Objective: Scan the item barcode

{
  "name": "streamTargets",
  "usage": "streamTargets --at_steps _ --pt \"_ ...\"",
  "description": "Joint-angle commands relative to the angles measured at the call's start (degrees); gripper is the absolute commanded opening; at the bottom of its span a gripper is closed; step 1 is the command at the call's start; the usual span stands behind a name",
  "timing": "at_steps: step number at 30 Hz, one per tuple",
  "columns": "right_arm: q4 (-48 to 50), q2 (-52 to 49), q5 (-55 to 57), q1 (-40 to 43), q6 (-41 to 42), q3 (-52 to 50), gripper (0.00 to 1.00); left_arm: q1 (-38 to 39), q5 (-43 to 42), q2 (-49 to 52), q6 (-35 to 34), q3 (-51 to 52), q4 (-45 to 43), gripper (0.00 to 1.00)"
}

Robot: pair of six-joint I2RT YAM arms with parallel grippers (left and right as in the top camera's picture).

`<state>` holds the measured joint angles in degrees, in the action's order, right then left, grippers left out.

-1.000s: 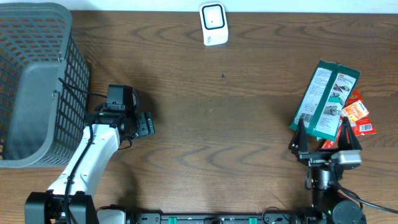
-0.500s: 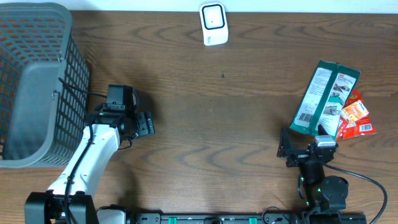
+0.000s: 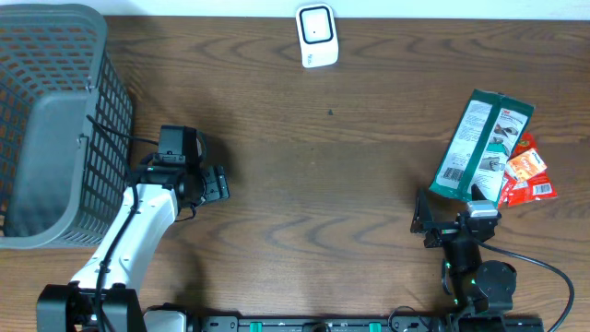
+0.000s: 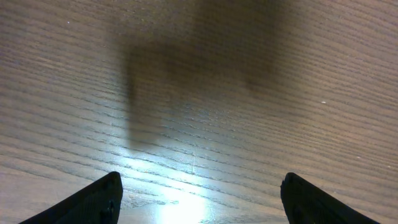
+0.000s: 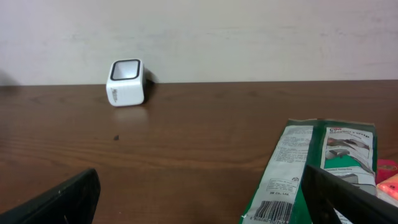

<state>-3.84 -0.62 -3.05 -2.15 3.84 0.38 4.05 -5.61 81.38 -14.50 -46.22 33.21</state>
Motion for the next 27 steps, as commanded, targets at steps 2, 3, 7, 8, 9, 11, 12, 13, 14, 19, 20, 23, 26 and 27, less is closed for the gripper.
streamTargets --at_steps 2,3,7,8,9,11,12,13,14,19,20,23,26,27 --pt "-0.2 0.3 -0.2 1.0 -0.7 -0.1 0.99 -0.2 0.7 0.3 0.7 -0.5 0.2 0.82" --pt "-0.2 0.3 -0.2 1.0 -0.7 -0.1 0.99 -0.2 0.8 0.3 0.7 -0.5 0.2 0.82" --pt "-0.2 0.3 -0.2 1.0 -0.7 -0.1 0.99 -0.2 0.8 0.3 0.7 -0.5 0.2 0.82" --pt "-0.2 0.3 -0.2 1.0 -0.7 -0.1 0.99 -0.2 0.8 0.3 0.7 -0.5 0.2 0.83" --pt "-0.2 0.3 -0.2 1.0 -0.7 -0.1 0.99 -0.2 0.8 0.3 0.7 -0.5 0.2 0.82" --pt "-0.2 0.3 -0.2 1.0 -0.7 -0.1 0.99 -0.2 0.8 0.3 0.7 -0.5 0.2 0.82" --pt "-0.2 0.3 -0.2 1.0 -0.7 -0.1 0.99 -0.2 0.8 0.3 0.7 -0.5 0.2 0.82" --pt "-0.2 0.3 -0.2 1.0 -0.7 -0.1 0.99 -0.2 0.8 0.3 0.7 -0.5 0.2 0.82" --pt "-0.2 0.3 -0.2 1.0 -0.7 -0.1 0.99 -0.2 0.8 0.3 0.7 -0.5 0.2 0.83" --pt "-0.2 0.3 -0.2 1.0 -0.7 -0.1 0.99 -0.2 0.8 -0.5 0.7 -0.5 0.2 0.82" --pt "-0.2 0.3 -0.2 1.0 -0.7 -0.1 0.99 -0.2 0.8 -1.6 0.7 -0.5 0.2 0.82" --pt "-0.2 0.3 -0.2 1.0 -0.7 -0.1 0.99 -0.2 0.8 -5.9 0.7 -0.5 0.2 0.83" --pt "-0.2 0.3 -0.2 1.0 -0.7 -0.1 0.99 -0.2 0.8 -11.7 0.8 -0.5 0.4 0.82" --pt "-0.2 0.3 -0.2 1.0 -0.7 -0.1 0.99 -0.2 0.8 -14.7 0.7 -0.5 0.9 0.82"
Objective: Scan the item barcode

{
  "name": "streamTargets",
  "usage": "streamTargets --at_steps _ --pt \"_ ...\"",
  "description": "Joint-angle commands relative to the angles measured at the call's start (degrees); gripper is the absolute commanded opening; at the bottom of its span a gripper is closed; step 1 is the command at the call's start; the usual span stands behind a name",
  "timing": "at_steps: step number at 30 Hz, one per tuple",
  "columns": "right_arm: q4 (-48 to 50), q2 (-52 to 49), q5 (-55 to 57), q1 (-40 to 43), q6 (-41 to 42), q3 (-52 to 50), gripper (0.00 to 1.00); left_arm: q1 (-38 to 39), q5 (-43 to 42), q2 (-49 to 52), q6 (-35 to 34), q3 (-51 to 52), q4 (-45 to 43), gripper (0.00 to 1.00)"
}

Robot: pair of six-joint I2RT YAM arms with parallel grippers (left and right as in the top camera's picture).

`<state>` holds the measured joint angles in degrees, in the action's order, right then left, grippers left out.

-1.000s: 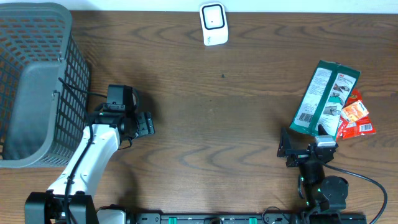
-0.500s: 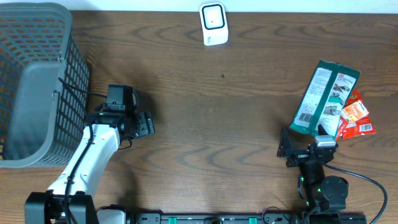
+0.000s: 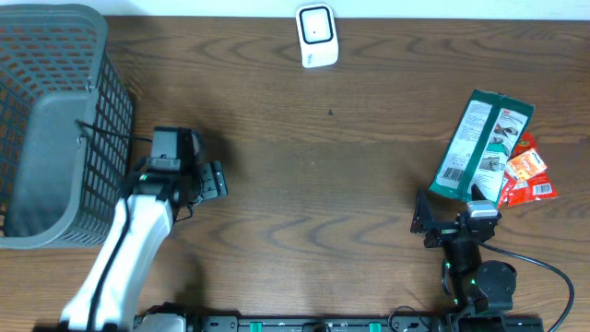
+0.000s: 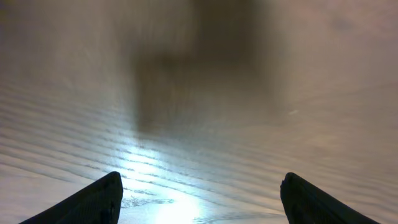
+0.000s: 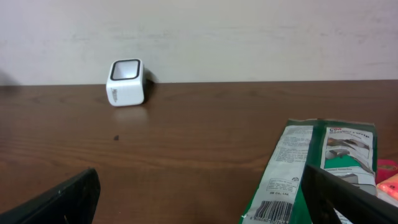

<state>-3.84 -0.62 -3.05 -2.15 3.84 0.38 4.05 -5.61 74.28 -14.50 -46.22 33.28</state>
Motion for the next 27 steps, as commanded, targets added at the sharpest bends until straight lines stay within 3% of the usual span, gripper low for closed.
streamTargets --at_steps 1,9,27 --pt "-0.2 0.3 -0.2 1.0 -0.7 -0.1 0.99 -0.2 0.8 -11.2 0.7 -0.5 1.0 0.82" --pt "-0.2 0.3 -0.2 1.0 -0.7 -0.1 0.99 -0.2 2.3 -38.2 0.8 -0.5 2.0 0.82" --pt "-0.2 0.3 -0.2 1.0 -0.7 -0.1 0.99 -5.7 3.3 -71.6 0.7 6.8 9.7 0.82"
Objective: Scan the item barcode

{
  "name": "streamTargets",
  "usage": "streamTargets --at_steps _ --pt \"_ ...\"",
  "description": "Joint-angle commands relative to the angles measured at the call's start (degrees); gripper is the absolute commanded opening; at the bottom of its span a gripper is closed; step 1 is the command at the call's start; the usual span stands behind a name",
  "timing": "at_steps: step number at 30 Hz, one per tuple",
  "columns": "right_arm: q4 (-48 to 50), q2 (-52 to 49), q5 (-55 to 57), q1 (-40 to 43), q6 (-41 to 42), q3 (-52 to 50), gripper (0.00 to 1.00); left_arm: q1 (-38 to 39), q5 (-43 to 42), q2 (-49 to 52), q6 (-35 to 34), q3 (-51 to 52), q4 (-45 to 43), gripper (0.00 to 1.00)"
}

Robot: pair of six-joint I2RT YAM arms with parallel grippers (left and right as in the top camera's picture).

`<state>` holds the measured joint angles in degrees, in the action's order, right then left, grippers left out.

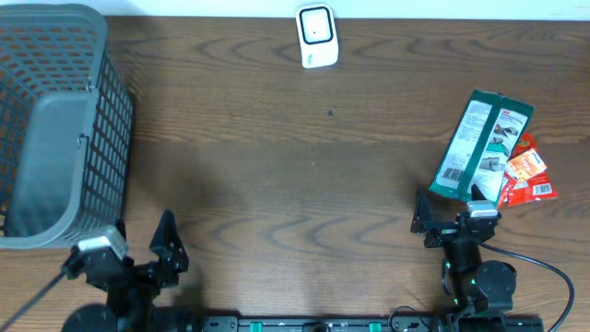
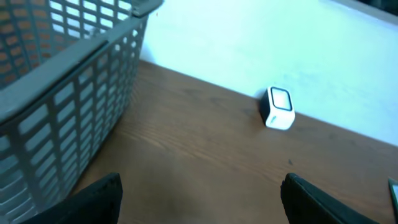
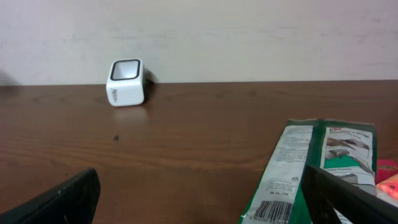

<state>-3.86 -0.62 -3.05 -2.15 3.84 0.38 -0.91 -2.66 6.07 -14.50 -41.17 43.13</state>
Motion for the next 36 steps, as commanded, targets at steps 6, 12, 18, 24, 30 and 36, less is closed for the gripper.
streamTargets --at_steps 6,12,18,24,30,36 --pt "-0.2 0.3 -0.2 1.0 -0.7 -0.1 0.99 -0.8 0.3 -5.9 0.7 6.0 -3.3 0.82" --pt "-0.2 0.3 -0.2 1.0 -0.7 -0.1 0.99 -0.8 -1.8 -5.9 0.7 16.1 -33.6 0.83" --pt "-0.2 0.3 -0.2 1.0 -0.7 -0.1 0.99 -0.8 -4.1 -5.9 0.7 26.0 -61.9 0.82" --pt "-0.2 0.3 -0.2 1.0 -0.7 -0.1 0.99 -0.8 -4.2 -5.9 0.7 33.7 -72.8 0.82" --pt "-0.2 0.3 -0.2 1.0 -0.7 -0.1 0.99 -0.8 -4.2 -5.9 0.7 38.0 -72.4 0.82" --pt "-0.2 0.3 -0.2 1.0 -0.7 -0.1 0.99 -0.8 -4.2 -6.0 0.7 40.9 -66.8 0.83"
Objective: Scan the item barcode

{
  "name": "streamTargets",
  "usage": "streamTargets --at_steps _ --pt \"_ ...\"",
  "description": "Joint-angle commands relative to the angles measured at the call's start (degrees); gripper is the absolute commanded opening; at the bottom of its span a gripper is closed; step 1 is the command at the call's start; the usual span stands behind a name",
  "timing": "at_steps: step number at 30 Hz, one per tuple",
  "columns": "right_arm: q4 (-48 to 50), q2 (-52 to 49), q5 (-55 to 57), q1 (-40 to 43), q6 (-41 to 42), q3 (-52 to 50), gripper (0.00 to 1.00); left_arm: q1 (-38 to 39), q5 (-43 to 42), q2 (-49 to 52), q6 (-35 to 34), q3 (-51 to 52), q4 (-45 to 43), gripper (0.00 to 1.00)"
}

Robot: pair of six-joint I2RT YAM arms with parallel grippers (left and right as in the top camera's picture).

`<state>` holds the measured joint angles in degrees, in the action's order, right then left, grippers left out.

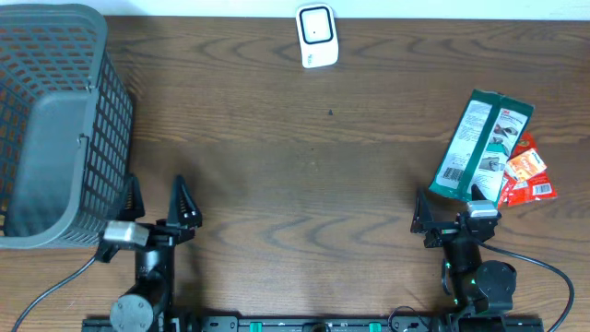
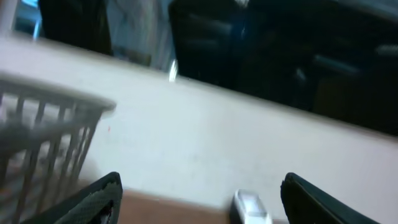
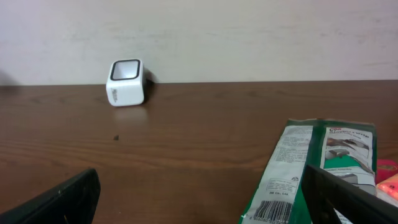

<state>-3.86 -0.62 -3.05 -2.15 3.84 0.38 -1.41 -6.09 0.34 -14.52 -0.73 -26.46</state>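
The item, a green and white package [image 1: 484, 146], lies flat at the table's right, and its barcode [image 3: 273, 211] shows at the near end in the right wrist view. A white scanner [image 1: 315, 35] stands at the far edge; it also shows as the scanner [image 3: 126, 82] ahead of the right wrist and, blurred, as the scanner [image 2: 249, 208] in the left wrist view. My right gripper [image 1: 450, 207] rests open just short of the package [image 3: 317, 168], holding nothing. Near the front left, my left gripper [image 1: 159, 198] is open and empty too.
A grey mesh basket [image 1: 55, 129] fills the far left, close to the left gripper. A red packet [image 1: 527, 175] lies partly under the green package's right side. The wooden table [image 1: 323, 184] ends at a white wall behind the scanner.
The left gripper sat folded lower at the front-left edge and now stands a little farther onto the table, its camera tilted up at the wall. The right arm and package are unchanged.
At first the left arm reached out over the table beside the basket, gripper open and facing down at bare wood, and it stayed there a moment later. It was then back at the front edge, facing the scanner. The right gripper stayed open behind the package throughout.
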Motion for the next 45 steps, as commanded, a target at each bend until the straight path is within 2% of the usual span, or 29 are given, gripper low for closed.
streamTargets --at_steps 1,11,14,15,18,21,26,45 --pt "-0.2 0.3 -0.2 1.0 -0.7 -0.1 0.99 -0.3 -0.8 -0.2 0.7 0.5 4.5 0.83" --pt "-0.2 0.3 -0.2 1.0 -0.7 -0.1 0.99 -0.3 -0.8 -0.2 3.0 0.5 22.1 0.82" --pt "-0.2 0.3 -0.2 1.0 -0.7 -0.1 0.99 -0.3 -1.4 -0.2 5.4 0.5 25.6 0.82" --pt "-0.2 0.3 -0.2 1.0 -0.7 -0.1 0.99 -0.3 -3.2 -0.2 8.7 0.5 26.1 0.82" --pt "-0.2 0.3 -0.2 1.0 -0.7 -0.1 0.99 -0.3 -6.2 -0.2 13.8 0.5 26.3 0.82" --pt "-0.2 0.3 -0.2 1.0 -0.7 -0.1 0.99 -0.3 -6.4 -0.2 15.6 0.5 26.4 0.83" --pt "-0.2 0.3 -0.2 1.0 -0.7 -0.1 0.99 -0.3 -6.4 -0.2 16.0 0.5 29.4 0.82" --pt "-0.2 0.3 -0.2 1.0 -0.7 -0.1 0.99 -0.3 -6.4 -0.2 17.3 0.5 29.4 0.82"
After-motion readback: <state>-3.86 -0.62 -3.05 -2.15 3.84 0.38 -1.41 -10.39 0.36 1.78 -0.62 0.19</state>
